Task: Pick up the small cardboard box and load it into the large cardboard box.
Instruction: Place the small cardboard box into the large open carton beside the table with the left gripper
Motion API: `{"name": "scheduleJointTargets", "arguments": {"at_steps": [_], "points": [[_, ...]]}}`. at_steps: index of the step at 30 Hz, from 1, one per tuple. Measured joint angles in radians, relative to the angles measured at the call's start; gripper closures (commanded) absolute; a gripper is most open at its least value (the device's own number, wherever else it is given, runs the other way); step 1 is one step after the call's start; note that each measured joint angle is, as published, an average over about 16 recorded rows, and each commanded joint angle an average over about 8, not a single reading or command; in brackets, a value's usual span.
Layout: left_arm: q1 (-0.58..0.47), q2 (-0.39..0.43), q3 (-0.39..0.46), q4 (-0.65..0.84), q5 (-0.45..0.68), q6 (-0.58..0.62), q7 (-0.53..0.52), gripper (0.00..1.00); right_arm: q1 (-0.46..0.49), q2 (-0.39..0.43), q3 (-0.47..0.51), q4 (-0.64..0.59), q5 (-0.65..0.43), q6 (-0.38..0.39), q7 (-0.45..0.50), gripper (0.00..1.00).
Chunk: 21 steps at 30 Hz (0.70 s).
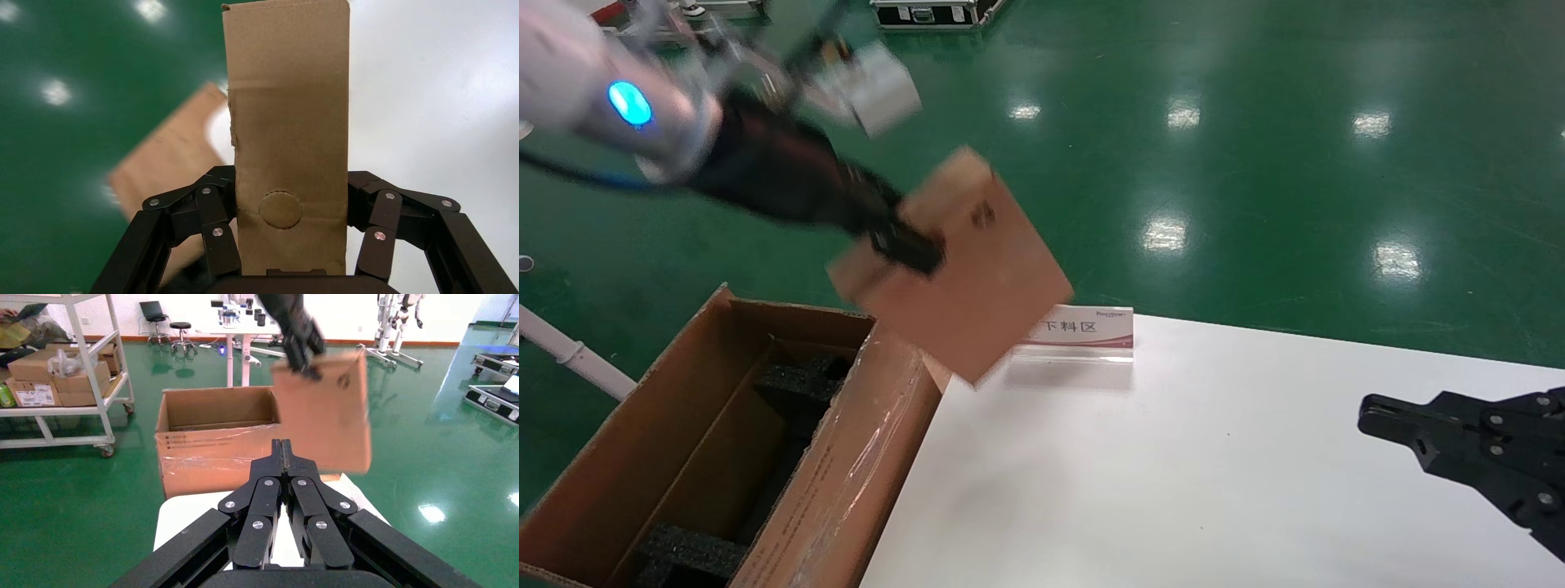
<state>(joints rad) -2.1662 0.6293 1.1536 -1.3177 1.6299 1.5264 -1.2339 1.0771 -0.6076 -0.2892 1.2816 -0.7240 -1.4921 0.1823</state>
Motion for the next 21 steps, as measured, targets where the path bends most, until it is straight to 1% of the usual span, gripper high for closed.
{"name": "scheduleJointTargets", "arguments": {"at_steps": [5,10,14,20,21], "points": [[-0.116,0.008,0.022,0.017,0.053,0.034,0.000,1.00,0.000,0.000,0.000,0.000,0.000,0.000,0.000,1.00],[-0.234,-0.002,0.106,0.028,0.087,0.064,0.000,1.00,0.000,0.000,-0.001,0.000,0.000,0.000,0.000,1.00],[-0.329,-0.021,0.220,0.027,0.092,0.075,-0.004,1.00,0.000,0.000,-0.001,0.000,0.001,0.000,0.000,1.00],[-0.469,-0.057,0.444,0.011,0.064,0.079,-0.027,1.00,0.000,0.000,-0.001,0.000,0.001,0.000,-0.001,1.00],[-0.491,-0.062,0.483,0.008,0.057,0.078,-0.032,1.00,0.000,0.001,-0.001,0.000,0.001,0.001,-0.001,0.95]]}}
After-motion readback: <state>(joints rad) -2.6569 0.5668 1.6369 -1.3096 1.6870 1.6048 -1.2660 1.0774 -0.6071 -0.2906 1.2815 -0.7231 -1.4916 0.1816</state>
